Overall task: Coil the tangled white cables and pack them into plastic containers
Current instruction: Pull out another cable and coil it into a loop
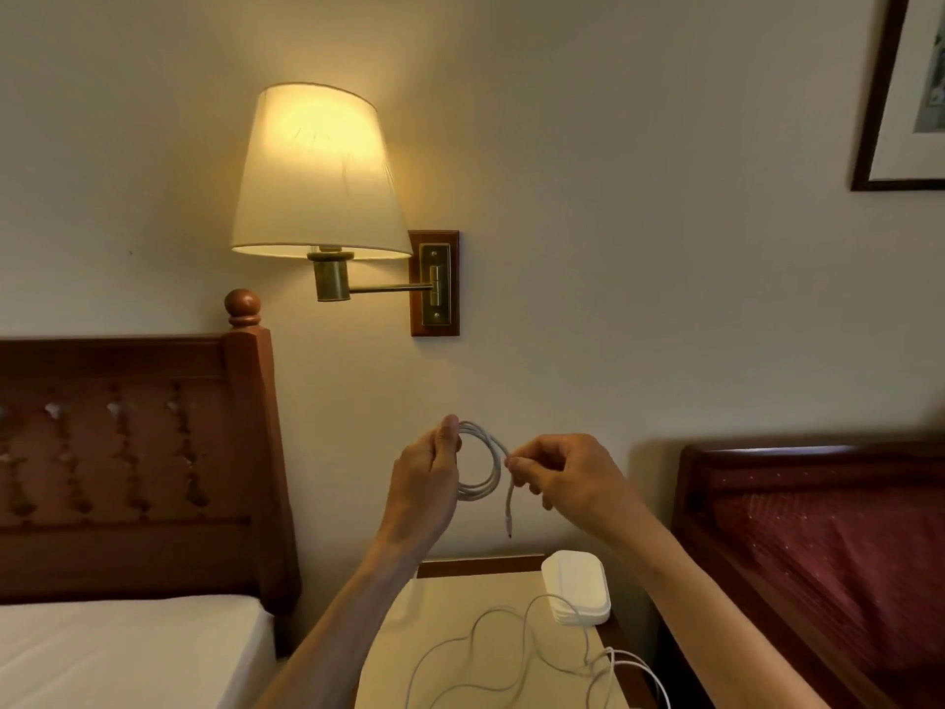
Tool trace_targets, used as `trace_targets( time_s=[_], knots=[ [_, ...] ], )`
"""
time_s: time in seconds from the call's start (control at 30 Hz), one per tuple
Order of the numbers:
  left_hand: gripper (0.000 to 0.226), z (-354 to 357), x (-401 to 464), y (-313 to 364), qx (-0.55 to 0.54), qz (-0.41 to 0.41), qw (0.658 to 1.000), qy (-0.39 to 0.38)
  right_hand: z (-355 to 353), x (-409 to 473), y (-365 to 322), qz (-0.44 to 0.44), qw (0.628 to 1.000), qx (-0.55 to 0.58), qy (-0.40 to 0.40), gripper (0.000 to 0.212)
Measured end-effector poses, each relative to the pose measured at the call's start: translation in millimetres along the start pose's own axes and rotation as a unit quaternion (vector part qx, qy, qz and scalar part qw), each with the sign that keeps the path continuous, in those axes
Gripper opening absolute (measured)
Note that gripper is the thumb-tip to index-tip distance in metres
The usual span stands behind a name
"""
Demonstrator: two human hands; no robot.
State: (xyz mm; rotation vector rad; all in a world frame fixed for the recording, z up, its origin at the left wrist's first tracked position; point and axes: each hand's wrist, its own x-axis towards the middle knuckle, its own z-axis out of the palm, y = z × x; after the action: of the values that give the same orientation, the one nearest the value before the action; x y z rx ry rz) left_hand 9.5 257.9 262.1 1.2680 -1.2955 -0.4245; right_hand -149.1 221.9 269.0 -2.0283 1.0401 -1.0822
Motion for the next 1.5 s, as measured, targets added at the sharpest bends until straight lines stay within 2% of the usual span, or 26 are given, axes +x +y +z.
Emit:
trace_targets(
  time_s=[0.07, 0.13, 0.3, 0.4, 0.47, 0.53, 0.6, 0.73, 0.77, 0.83, 0.9, 0.93, 1.03, 1.17, 1.27, 1.37, 1.5],
  knots=[
    [0.037, 5.3, -1.3, -9.5, 0.026, 0.023, 0.999, 0.021, -3.8, 0.6, -5.6, 0.073, 0.992, 0.098, -0.003, 0.021],
    [0.034, 9.9, -1.4, -16.5, 0.036, 0.034, 0.998, 0.027, -4.6, -0.3, -14.0, 0.118, 0.968, 0.22, 0.005, 0.022],
    [0.039, 20.7, -0.9, -14.8, 0.011, 0.017, 0.999, 0.028, 10.7, -2.8, -20.6, 0.106, 0.933, 0.337, 0.07, 0.018],
    [0.047, 19.6, -1.5, -10.3, -0.027, -0.014, 0.999, 0.015, 28.5, -4.2, -11.1, 0.006, 0.97, 0.182, 0.163, 0.007],
    [0.048, 17.3, -2.3, -5.8, -0.051, -0.038, 0.998, 0.006, 38.6, -4.7, -5.3, -0.058, 0.972, 0.097, 0.204, 0.002],
    [0.046, 13.6, -1.6, -1.9, -0.081, -0.069, 0.994, 0.006, 43.7, -2.1, 2.1, -0.119, 0.967, 0.018, 0.226, 0.008],
    [0.046, 9.7, 0.0, -0.9, -0.091, -0.083, 0.992, 0.004, 44.1, 1.8, 8.9, -0.157, 0.966, -0.009, 0.206, 0.009],
    [0.047, 4.8, -0.7, -4.5, -0.083, -0.086, 0.993, 0.0, 36.6, -1.3, 12.8, -0.125, 0.984, 0.11, 0.061, 0.007],
    [0.047, 3.5, -0.3, -5.6, -0.084, -0.088, 0.993, 0.001, 34.1, -3.2, 13.4, -0.123, 0.985, 0.122, 0.024, 0.013],
    [0.046, 1.4, 1.1, -6.8, -0.085, -0.092, 0.992, 0.004, 29.3, -6.7, 15.0, -0.121, 0.987, 0.104, -0.032, 0.042],
    [0.045, 0.8, 2.7, -8.9, -0.093, -0.108, 0.99, 0.012, 25.8, -7.3, 18.7, -0.12, 0.99, 0.063, -0.038, 0.066],
    [0.045, 1.2, 3.1, -10.0, -0.099, -0.118, 0.988, 0.016, 24.6, -7.1, 21.1, -0.119, 0.991, 0.048, -0.025, 0.069],
    [0.044, 0.6, 3.4, -12.5, -0.154, -0.155, 0.976, 0.004, 26.3, -8.2, 32.3, -0.118, 0.993, 0.024, -0.003, 0.056],
    [0.044, 0.5, -0.6, -23.2, -0.213, -0.188, 0.959, -0.012, 29.4, -11.6, 47.5, -0.102, 0.994, -0.001, -0.038, 0.035],
    [0.044, 4.8, -8.0, -40.7, -0.173, -0.194, 0.966, 0.013, 22.0, -10.7, 48.3, -0.02, 0.987, 0.113, -0.112, 0.03],
    [0.044, 9.0, -17.6, -56.1, -0.156, -0.227, 0.961, 0.008, 27.1, -19.9, 49.0, 0.07, 0.947, 0.278, -0.146, 0.022],
    [0.046, 14.5, -44.7, -82.2, -0.159, -0.271, 0.947, -0.068, 51.8, -40.4, 62.6, 0.129, 0.916, 0.351, -0.143, 0.028]
  ],
)
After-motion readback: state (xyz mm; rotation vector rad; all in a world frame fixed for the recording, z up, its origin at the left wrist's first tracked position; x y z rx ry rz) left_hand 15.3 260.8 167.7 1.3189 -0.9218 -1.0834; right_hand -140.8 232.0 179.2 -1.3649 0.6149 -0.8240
